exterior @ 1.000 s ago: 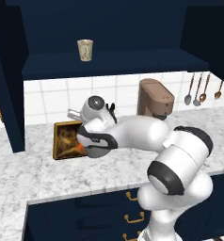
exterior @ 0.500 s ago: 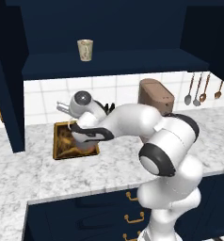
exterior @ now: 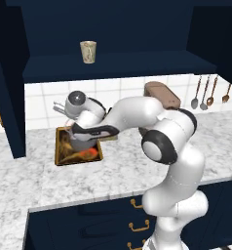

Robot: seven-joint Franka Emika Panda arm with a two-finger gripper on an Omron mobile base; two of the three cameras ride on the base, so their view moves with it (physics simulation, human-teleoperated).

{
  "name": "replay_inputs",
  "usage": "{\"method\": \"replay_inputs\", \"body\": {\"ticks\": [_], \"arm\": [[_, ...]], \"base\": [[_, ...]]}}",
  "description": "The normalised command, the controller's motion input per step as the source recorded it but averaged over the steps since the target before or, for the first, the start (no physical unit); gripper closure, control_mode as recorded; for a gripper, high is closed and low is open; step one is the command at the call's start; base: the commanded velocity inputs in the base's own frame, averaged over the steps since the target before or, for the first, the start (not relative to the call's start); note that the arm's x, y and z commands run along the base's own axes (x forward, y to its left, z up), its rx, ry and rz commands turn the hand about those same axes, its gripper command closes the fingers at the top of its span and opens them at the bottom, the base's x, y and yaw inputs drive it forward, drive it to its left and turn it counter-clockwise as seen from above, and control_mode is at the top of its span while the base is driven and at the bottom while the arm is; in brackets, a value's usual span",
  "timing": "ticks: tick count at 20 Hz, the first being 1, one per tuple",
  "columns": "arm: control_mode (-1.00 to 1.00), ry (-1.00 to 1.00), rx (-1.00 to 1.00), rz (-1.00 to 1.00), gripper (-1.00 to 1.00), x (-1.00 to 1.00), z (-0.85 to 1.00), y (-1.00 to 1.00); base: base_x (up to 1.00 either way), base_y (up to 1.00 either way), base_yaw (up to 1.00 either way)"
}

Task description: Pick the kettle from the counter and place it on the tray. Then pick the mug from the cabinet and place it on the tray. Then close the cabinet doors.

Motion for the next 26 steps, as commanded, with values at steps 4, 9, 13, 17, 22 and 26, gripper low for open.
{"method": "replay_inputs", "body": {"ticks": [4,9,13,17,22,26], "arm": [[-1.00,-0.02,0.03,-0.04,1.00,0.43,-0.18,0.00],[-1.00,-0.06,0.08,-0.07,1.00,0.53,-0.13,0.20],[-1.00,-0.04,0.08,-0.07,1.00,0.52,-0.20,0.16],[-1.00,-0.02,0.07,-0.07,1.00,0.53,-0.26,0.14],[-1.00,-0.01,0.07,-0.06,1.00,0.45,-0.22,0.03],[-1.00,-0.03,0.04,-0.04,1.00,0.08,-0.04,0.00]], "base": [[0.00,0.00,0.00],[0.00,0.00,0.00],[0.00,0.00,0.00],[0.00,0.00,0.00],[0.00,0.00,0.00],[0.00,0.00,0.00]]}}
